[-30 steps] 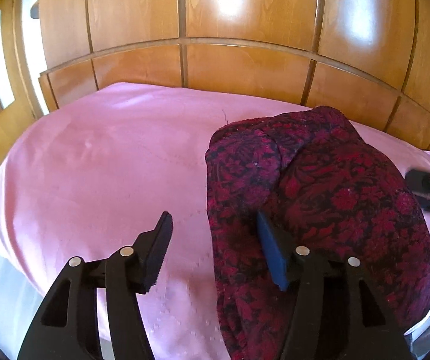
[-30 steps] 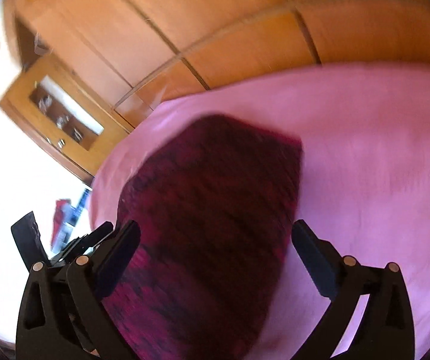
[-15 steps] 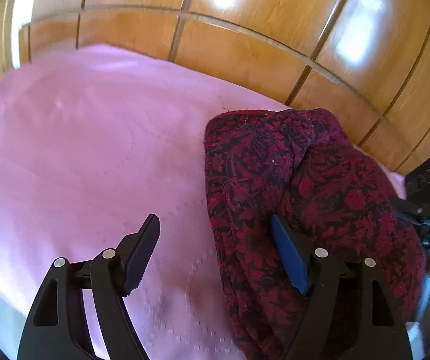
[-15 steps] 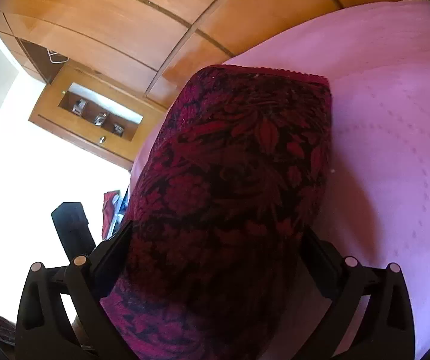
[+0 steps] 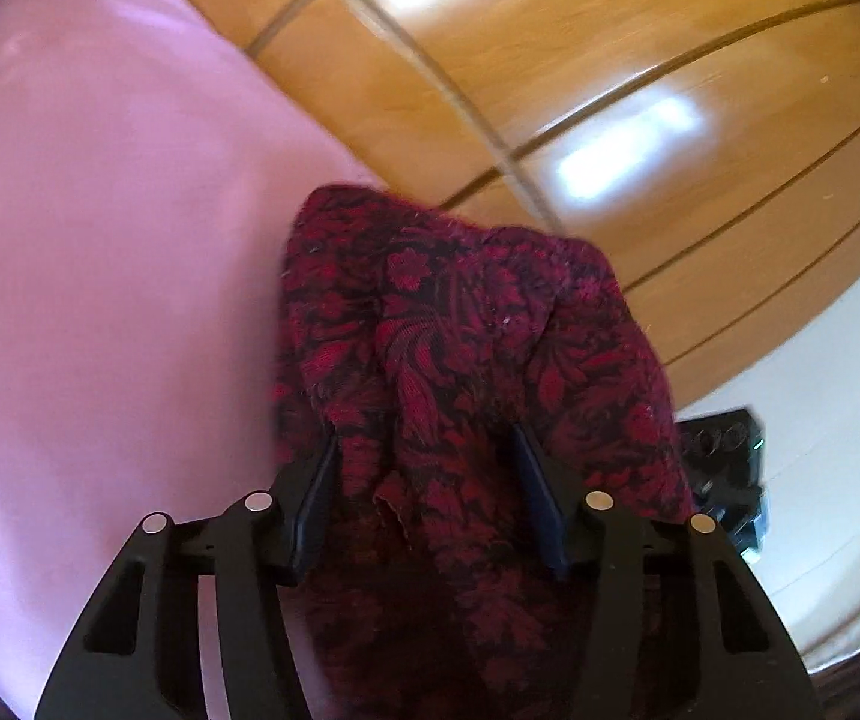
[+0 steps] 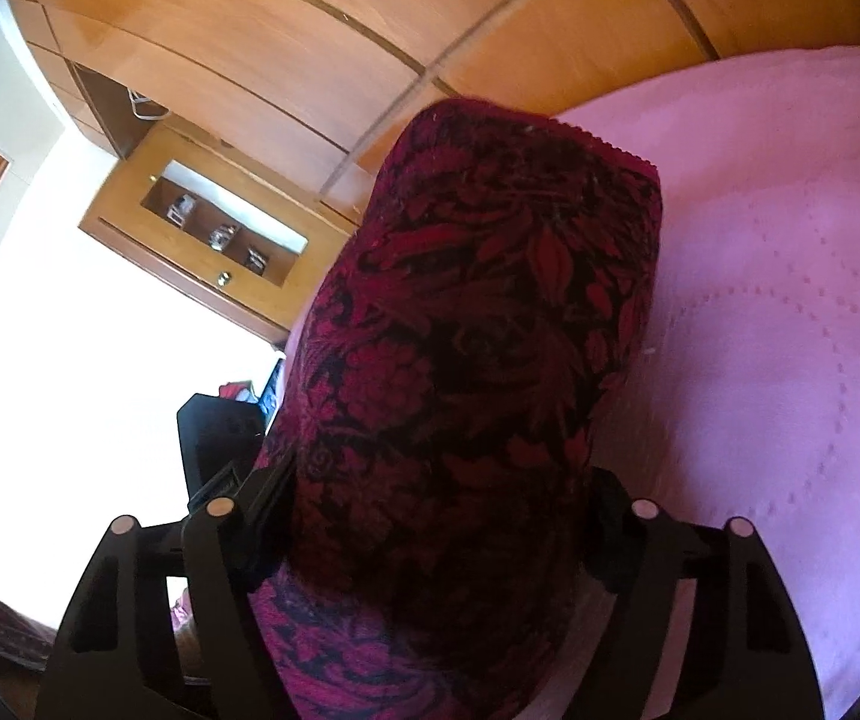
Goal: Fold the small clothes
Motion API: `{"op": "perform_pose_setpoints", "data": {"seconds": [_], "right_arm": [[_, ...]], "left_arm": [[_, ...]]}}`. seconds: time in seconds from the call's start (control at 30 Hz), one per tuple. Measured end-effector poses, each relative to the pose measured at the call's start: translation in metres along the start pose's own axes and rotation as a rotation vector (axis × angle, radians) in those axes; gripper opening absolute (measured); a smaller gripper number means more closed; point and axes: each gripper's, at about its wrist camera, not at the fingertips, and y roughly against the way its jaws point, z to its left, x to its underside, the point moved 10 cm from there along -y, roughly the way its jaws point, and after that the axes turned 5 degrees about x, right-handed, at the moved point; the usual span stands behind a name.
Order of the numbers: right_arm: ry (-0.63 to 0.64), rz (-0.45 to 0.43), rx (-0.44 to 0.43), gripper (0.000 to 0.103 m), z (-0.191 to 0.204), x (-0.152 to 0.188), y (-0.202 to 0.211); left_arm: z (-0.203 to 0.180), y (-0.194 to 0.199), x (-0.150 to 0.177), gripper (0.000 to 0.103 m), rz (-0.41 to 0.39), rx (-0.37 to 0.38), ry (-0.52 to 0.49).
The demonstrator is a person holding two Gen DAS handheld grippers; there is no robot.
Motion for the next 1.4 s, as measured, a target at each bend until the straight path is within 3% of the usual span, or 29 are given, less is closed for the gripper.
{"op": "perform_pose_setpoints", "data": {"seconds": [0.1,0.23,0.4,0.5,0.53,0.63,0.7,0.77,0.8,0.93,1.03,1.17,1.27,1.3,1.4], "right_arm": [[0.012,-0.079,-0.013,0.072,0.006,-0.008,0.034],[0.052,-0.229,0.044,0.071,0.0,-0.038,0.1],[0.017,-0.377,0.175,0.071,-0.055,-0.062,0.185],[-0.077,-0.432,0.298,0.071,-0.116,-0.058,0.228],[-0.118,-0.438,0.376,0.071,-0.144,-0.049,0.242],[-0.241,-0.405,0.496,0.072,-0.204,-0.01,0.251],[-0.276,-0.404,0.531,0.073,-0.223,0.015,0.252],[-0.286,-0.444,0.495,0.079,-0.221,0.027,0.257],[-0.284,-0.451,0.504,0.087,-0.22,0.029,0.259],[-0.239,-0.452,0.577,0.09,-0.201,0.026,0.264],[-0.128,-0.505,0.723,0.079,-0.171,0.021,0.286],[0.029,-0.493,0.821,0.065,-0.123,0.012,0.275],[0.04,-0.399,0.857,0.055,-0.128,0.013,0.239],[0.021,-0.373,0.859,0.055,-0.135,0.016,0.23],[0.093,-0.385,0.969,0.056,-0.144,0.031,0.206]], "left_arm": [[-0.038,-0.029,-0.009,0.052,0.039,0.048,-0.078],[-0.094,-0.091,-0.026,0.052,0.1,0.128,-0.154],[-0.168,-0.195,-0.036,0.052,0.192,0.15,-0.29],[-0.199,-0.259,-0.018,0.049,0.282,0.095,-0.392],[-0.204,-0.276,-0.007,0.049,0.316,0.073,-0.423],[-0.194,-0.323,0.038,0.046,0.425,-0.103,-0.571],[-0.188,-0.328,0.055,0.046,0.412,-0.137,-0.61],[-0.188,-0.318,0.057,0.045,0.373,-0.166,-0.607],[-0.188,-0.31,0.058,0.044,0.347,-0.185,-0.608],[-0.18,-0.301,0.061,0.044,0.319,-0.246,-0.627],[-0.183,-0.302,0.058,0.044,0.316,-0.261,-0.614],[-0.184,-0.313,0.044,0.044,0.311,-0.314,-0.695],[-0.175,-0.312,0.047,0.044,0.299,-0.352,-0.723],[-0.172,-0.311,0.049,0.044,0.3,-0.358,-0.72],[-0.155,-0.305,0.051,0.044,0.282,-0.361,-0.705]]}}
